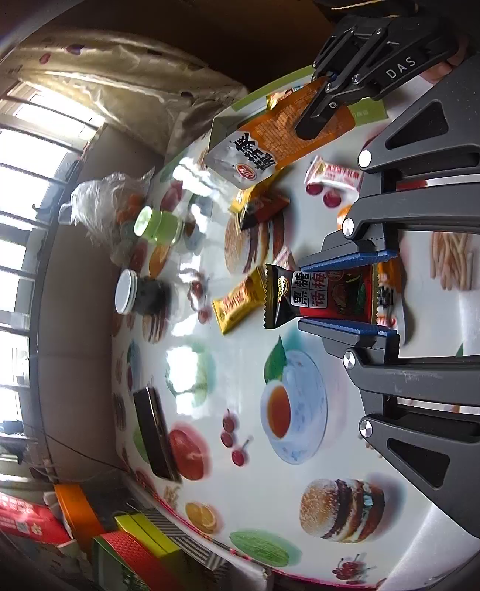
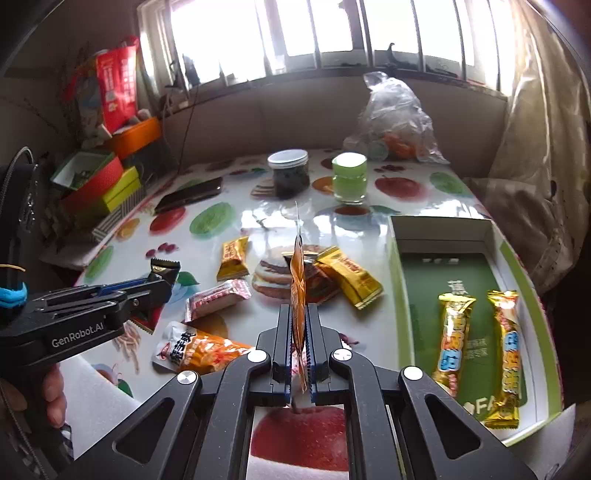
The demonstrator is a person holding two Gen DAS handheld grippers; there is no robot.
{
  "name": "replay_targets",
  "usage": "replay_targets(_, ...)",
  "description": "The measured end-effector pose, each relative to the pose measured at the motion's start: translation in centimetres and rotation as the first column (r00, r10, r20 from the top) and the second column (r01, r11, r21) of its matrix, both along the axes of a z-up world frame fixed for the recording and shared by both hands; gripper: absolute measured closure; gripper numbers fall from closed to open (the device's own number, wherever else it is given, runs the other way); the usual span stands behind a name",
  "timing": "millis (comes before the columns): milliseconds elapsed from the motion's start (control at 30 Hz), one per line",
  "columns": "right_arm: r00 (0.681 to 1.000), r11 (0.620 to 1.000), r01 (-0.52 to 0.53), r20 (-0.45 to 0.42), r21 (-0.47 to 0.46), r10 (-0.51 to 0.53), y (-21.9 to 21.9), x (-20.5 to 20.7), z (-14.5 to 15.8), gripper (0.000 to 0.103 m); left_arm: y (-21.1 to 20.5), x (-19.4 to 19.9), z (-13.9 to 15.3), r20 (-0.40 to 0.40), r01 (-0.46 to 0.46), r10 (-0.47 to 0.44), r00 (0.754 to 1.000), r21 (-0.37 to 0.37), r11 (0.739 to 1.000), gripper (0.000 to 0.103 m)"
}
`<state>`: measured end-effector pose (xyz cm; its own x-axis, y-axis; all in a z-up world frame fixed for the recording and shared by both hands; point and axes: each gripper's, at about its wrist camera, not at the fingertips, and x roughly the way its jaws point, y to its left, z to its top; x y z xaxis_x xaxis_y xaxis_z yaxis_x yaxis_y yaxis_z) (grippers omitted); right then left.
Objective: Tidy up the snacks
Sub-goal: 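Carry the red packet and the orange packet toward the green box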
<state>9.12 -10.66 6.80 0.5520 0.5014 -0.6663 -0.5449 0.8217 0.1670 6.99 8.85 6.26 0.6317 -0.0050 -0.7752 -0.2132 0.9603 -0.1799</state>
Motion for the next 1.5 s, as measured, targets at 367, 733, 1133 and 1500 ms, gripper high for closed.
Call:
replay_targets(367, 0.998, 0.998, 0.053, 0.018, 0.017, -0.053, -2.7, -0.3, 0.9, 0.096, -2.9, 0.7, 1.1, 0.021, 0.072, -0.072, 0.997, -0.001, 0.997, 0.077)
replay_targets(733, 0.994, 0.994, 0.108, 0.028, 0.025, -0.108, -5.3, -0.5, 1.4, 0.096, -5.4, 1.6, 1.4, 0.024, 0.123, -0.123, 0.992, -0.001, 0.992, 0.077)
replay_targets(1133, 0.98, 0.98, 0.199, 0.028, 0.028, -0.199, -9.4, 0.2, 1.5, 0.096, -8.9, 3.4, 1.8, 0.034, 0.202, -0.201, 0.979, -0.028, 0.979, 0.077)
replay_targets(1500, 0.959, 0.959, 0.283, -0.011, 0.007, -0.283, -12.7, 1.7, -0.1, 0.096, -11.9, 5.8, 1.8, 0.026, 0.266, -0.265, 0.964, -0.065, 0.962, 0.077)
